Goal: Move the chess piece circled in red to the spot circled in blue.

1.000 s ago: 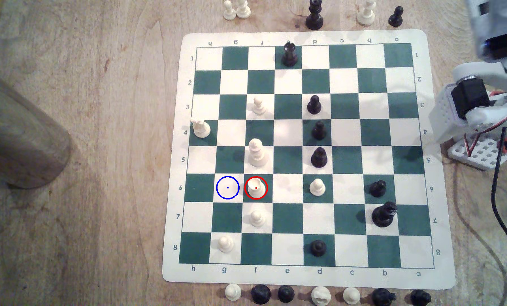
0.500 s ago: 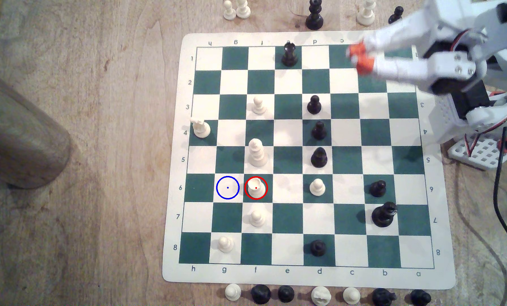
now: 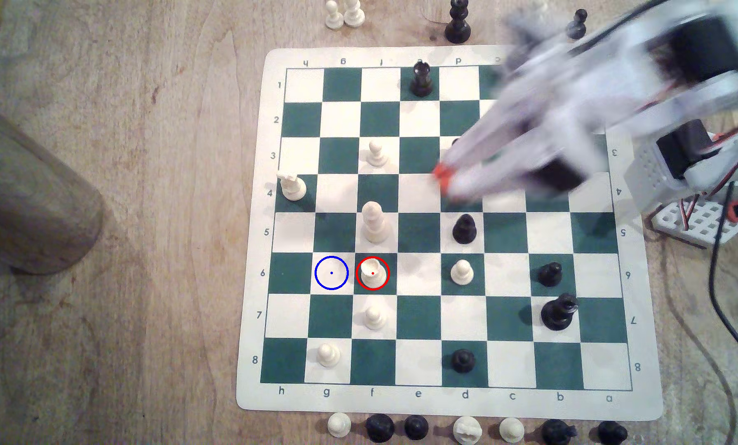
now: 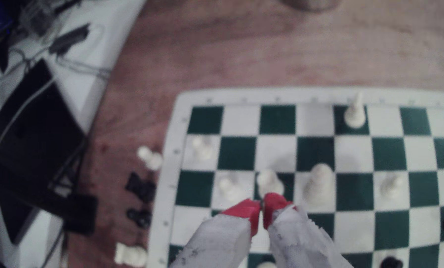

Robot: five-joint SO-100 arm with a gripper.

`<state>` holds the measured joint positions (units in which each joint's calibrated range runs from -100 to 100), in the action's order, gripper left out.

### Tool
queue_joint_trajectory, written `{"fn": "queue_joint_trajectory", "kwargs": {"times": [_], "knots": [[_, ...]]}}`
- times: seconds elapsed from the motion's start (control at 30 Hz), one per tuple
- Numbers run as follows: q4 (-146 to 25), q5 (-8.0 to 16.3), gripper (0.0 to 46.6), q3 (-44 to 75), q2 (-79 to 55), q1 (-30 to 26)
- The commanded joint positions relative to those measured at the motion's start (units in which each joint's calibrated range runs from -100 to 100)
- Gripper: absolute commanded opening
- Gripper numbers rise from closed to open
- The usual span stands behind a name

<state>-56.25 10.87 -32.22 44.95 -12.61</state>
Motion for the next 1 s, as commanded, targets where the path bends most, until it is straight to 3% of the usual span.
{"fn": "queue_joint_trajectory", "kwargs": {"times": [0.0,0.13,0.27,0.6,0.97], "knots": [[0.97,2.15,0.5,12.0,-10.91,-1.51],[2.53,2.83,0.6,15.36,-18.13,-2.06],[5.8,3.37,8.4,17.26,-25.51,-1.35],[9.08,3.37,13.7,18.62,-36.38,0.84],[9.49,3.37,12.5,22.79,-44.7,1.07]]}}
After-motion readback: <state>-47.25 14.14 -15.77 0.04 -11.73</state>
